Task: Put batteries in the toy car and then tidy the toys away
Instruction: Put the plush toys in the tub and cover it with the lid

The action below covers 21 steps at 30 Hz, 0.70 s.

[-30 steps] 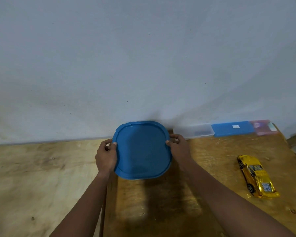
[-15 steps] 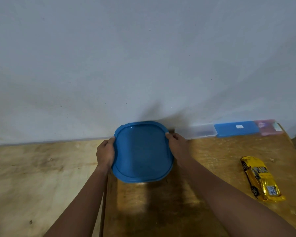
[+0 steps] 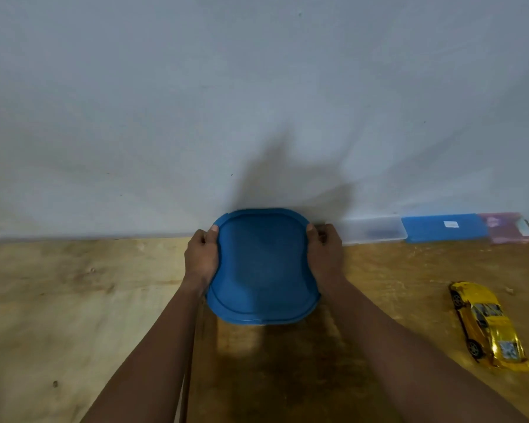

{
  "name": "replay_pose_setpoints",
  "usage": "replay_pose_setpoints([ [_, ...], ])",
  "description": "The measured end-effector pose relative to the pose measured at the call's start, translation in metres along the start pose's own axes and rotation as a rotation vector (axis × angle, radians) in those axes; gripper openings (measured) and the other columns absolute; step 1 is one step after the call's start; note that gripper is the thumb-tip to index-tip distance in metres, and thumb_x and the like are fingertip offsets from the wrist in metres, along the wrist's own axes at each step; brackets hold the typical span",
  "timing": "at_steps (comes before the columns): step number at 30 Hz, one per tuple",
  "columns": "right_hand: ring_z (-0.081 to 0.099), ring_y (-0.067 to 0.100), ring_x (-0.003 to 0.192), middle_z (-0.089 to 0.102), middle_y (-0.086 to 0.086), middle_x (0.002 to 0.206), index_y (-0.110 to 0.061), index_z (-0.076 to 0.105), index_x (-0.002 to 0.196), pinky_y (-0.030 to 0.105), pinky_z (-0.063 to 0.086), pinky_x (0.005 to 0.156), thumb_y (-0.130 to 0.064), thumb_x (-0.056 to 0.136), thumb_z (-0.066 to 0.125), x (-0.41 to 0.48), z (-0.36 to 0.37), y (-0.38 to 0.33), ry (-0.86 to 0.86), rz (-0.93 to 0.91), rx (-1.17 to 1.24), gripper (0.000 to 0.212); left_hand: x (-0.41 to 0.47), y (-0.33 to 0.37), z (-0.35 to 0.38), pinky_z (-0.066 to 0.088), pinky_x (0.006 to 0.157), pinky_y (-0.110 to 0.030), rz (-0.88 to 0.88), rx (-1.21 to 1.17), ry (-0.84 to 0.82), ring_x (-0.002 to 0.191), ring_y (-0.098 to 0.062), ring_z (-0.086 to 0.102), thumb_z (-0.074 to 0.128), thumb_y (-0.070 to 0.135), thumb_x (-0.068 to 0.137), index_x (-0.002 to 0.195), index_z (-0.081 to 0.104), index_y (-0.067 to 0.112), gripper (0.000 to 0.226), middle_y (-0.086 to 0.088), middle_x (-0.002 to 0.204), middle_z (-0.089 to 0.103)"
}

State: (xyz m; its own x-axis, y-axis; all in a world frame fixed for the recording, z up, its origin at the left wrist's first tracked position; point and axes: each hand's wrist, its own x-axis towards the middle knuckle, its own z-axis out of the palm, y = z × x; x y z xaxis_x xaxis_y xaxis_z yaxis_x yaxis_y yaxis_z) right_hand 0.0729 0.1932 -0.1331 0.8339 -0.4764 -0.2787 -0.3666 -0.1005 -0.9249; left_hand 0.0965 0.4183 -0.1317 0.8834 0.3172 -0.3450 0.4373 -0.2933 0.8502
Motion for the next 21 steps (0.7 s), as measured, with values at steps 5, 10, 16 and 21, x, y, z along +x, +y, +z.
replay_pose_setpoints([
  [5, 0.06, 0.012, 0.079, 0.063, 0.001, 0.089, -0.01, 0.06, 0.099, 0.023, 0.042, 0.058, -0.037, 0.1, 0.053, -0.004, -0.002, -0.004, -0.032, 0.037, 0.015, 0.029, -0.006, 0.0, -0.004, 0.041, 0.064, -0.034, -0.031, -0.029, 0.066, 0.069, -0.018, 0.049, 0.054, 0.055, 0.096, 0.077, 0.048, 0.009, 0.05, -0.002, 0.073, 0.053],
  [10, 0.061, 0.011, 0.083, 0.064, -0.004, 0.091, -0.016, 0.061, 0.098, 0.025, 0.043, 0.06, -0.045, 0.099, 0.052, -0.023, -0.022, -0.002, -0.093, 0.115, 0.046, 0.03, -0.039, -0.007, -0.014, 0.044, 0.073, -0.04, -0.114, 0.01, 0.123, 0.078, -0.021, 0.057, 0.043, 0.062, 0.097, 0.083, 0.057, 0.007, 0.058, -0.003, 0.082, 0.061],
  [16, 0.062, 0.006, 0.069, 0.065, 0.003, 0.078, -0.014, 0.064, 0.086, 0.022, 0.047, 0.056, -0.039, 0.101, 0.05, -0.061, -0.027, 0.027, -0.092, -0.021, 0.047, 0.033, -0.074, -0.027, -0.009, 0.034, 0.059, -0.034, -0.042, -0.029, 0.145, 0.061, -0.017, 0.042, 0.047, 0.046, 0.103, 0.065, 0.04, 0.015, 0.05, 0.0, 0.063, 0.045],
  [21, 0.062, -0.002, 0.065, 0.066, -0.009, 0.071, -0.017, 0.066, 0.087, 0.014, 0.046, 0.051, -0.031, 0.104, 0.047, -0.055, -0.03, 0.024, -0.171, -0.078, 0.071, 0.029, -0.069, -0.022, -0.006, 0.032, 0.055, -0.028, 0.006, -0.066, 0.141, 0.059, -0.013, 0.037, 0.047, 0.039, 0.105, 0.063, 0.039, 0.016, 0.048, 0.001, 0.062, 0.042],
])
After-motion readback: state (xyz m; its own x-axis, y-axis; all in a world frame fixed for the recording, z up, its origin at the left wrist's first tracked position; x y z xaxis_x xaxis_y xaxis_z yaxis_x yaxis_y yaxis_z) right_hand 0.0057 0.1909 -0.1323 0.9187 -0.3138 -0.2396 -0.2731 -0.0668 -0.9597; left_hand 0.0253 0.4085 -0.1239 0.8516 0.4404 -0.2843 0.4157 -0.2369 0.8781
